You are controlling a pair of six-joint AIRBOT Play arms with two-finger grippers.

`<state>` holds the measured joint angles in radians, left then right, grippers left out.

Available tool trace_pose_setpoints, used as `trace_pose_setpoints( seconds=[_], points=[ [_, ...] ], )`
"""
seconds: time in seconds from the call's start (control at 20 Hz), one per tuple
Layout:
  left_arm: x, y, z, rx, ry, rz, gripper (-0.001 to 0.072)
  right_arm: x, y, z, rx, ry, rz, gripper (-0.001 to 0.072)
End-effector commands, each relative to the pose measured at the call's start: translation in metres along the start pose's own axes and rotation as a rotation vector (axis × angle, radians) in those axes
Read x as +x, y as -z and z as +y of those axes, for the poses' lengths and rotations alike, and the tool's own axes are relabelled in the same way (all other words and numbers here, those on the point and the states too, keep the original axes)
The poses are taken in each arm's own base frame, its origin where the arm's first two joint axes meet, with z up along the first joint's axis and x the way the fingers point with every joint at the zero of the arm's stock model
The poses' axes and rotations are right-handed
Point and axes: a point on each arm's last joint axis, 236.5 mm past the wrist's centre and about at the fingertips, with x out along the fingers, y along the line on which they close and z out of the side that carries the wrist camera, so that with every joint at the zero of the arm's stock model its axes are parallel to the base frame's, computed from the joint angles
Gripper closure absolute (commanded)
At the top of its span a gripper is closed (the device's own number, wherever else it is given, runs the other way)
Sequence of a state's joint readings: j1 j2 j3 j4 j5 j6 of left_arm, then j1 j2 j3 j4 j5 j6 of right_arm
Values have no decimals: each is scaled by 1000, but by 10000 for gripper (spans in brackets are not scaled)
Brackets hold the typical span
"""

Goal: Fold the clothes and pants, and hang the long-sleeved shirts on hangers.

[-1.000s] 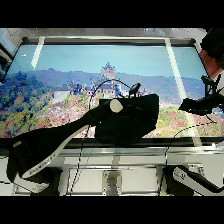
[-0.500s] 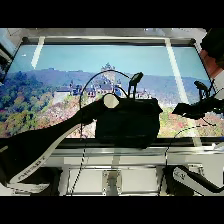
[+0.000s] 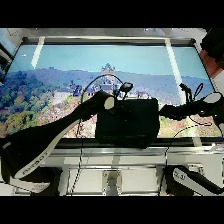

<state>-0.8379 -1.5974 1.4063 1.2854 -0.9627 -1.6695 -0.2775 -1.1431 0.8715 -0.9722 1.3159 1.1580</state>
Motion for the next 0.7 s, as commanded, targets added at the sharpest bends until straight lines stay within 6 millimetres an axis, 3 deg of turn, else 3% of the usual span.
trace_pose_setpoints(
  seconds=[0.0, 0.15, 0.3, 0.5, 0.65],
  points=[
    [48, 35, 18, 72, -131, 127, 273, 14, 0, 32, -63, -55, 9, 43],
    [96, 82, -12, 100, -93, 256, 273, 23, -6, 31, -82, 8, -5, 43],
    [115, 99, -48, 196, -71, 246, 273, 24, -7, 27, -74, 25, -12, 43],
    [103, 84, -75, 239, -35, 176, 273, 23, 3, 24, -76, 39, 31, 43],
    [66, 50, -70, 228, -50, 77, 273, 16, 9, -26, -19, 252, 58, 42]
  ],
)
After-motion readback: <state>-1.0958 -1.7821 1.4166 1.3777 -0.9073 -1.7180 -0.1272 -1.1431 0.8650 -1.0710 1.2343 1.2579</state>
